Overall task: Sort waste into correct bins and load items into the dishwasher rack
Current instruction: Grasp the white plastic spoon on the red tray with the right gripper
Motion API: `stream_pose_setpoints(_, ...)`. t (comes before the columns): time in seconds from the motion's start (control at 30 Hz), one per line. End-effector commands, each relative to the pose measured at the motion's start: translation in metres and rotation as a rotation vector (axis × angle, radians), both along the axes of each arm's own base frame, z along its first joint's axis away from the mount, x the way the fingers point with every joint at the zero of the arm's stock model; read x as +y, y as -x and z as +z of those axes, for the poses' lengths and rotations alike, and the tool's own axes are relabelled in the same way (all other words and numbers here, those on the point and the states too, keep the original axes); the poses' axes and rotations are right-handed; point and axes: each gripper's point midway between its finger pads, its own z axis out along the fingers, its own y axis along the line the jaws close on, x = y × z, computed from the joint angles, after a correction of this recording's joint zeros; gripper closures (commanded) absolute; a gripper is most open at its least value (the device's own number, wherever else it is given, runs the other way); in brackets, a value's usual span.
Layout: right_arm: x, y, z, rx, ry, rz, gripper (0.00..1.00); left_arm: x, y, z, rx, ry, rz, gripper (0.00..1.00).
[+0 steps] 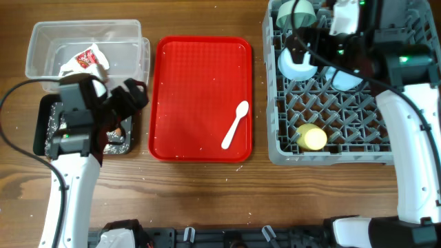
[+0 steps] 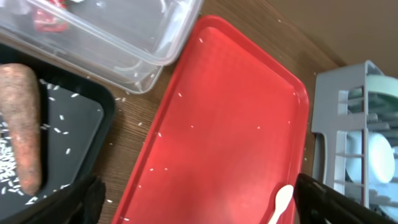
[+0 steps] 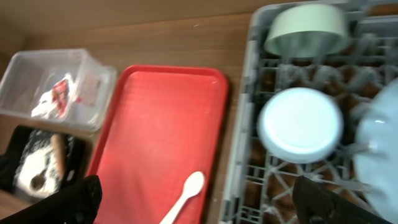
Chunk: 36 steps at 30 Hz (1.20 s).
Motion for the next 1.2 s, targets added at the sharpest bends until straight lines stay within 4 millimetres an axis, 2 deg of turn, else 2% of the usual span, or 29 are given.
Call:
stream_pose_setpoints(0.0, 0.046, 0.007, -0.005, 0.025, -0.034, 0.086, 0.00, 0.000, -0.003, 0.007, -0.027, -0.056, -0.014, 0.00)
stream_pose_setpoints(0.07, 0.075, 0.011, -0.023, 0.094, -0.034, 0.067, 0.01, 0.000, -0.003, 0.007, -0.027, -0.055, -0.014, 0.00)
stream_pose_setpoints(0.1, 0.093, 0.013, -0.042, 0.150, -0.021, 0.064, 0.02, 0.000, -0.003, 0.007, -0.026, -0.055, -0.014, 0.00)
stream_pose_setpoints(0.17, 0.114, 0.016, -0.070, 0.229, -0.002, 0.073, 0.13, 0.000, -0.003, 0.007, -0.025, -0.055, -0.014, 0.00)
stream_pose_setpoints(0.2, 0.123, 0.018, -0.088, 0.291, 0.004, 0.064, 0.14, 0.000, -0.003, 0.007, -0.025, -0.054, -0.014, 0.00)
stream_pose_setpoints(0.27, 0.135, 0.028, -0.128, 0.409, 0.058, 0.060, 0.18, 0.000, -0.003, 0.007, -0.024, -0.054, -0.013, 0.00)
stream_pose_setpoints(0.3, 0.135, 0.035, -0.149, 0.469, 0.109, 0.036, 0.23, 0.000, -0.003, 0.007, -0.024, -0.054, -0.013, 0.00)
stream_pose_setpoints(0.37, 0.131, 0.050, -0.182, 0.574, 0.208, -0.013, 0.25, 0.000, -0.003, 0.007, -0.024, -0.055, -0.014, 0.00)
stream_pose_setpoints(0.57, 0.148, 0.074, -0.224, 0.655, 0.320, 0.044, 0.44, 0.000, -0.003, 0.007, -0.024, -0.054, -0.013, 0.00)
stream_pose_setpoints(0.73, 0.140, 0.095, -0.267, 0.698, 0.374, 0.050, 0.47, 0.000, -0.003, 0.007, -0.024, -0.055, -0.014, 0.00)
stream_pose_setpoints(0.83, 0.134, 0.095, -0.291, 0.669, 0.381, 0.042, 0.47, 0.000, -0.003, 0.007, -0.024, -0.055, -0.014, 0.00)
stream_pose_setpoints(0.93, 0.126, 0.083, -0.299, 0.597, 0.423, 0.008, 0.47, 0.000, -0.003, 0.007, -0.024, -0.055, -0.014, 0.00)
stream_pose_setpoints(1.03, 0.127, 0.073, -0.304, 0.541, 0.416, -0.001, 0.48, 0.000, -0.003, 0.007, -0.024, -0.055, -0.014, 0.00)
stream_pose_setpoints(1.13, 0.127, 0.068, -0.315, 0.489, 0.417, 0.020, 0.53, 0.000, -0.003, 0.007, -0.024, -0.055, -0.014, 0.00)
stream_pose_setpoints(1.17, 0.127, 0.067, -0.318, 0.476, 0.418, 0.036, 0.57, 0.000, -0.003, 0.007, -0.024, -0.054, -0.013, 0.00)
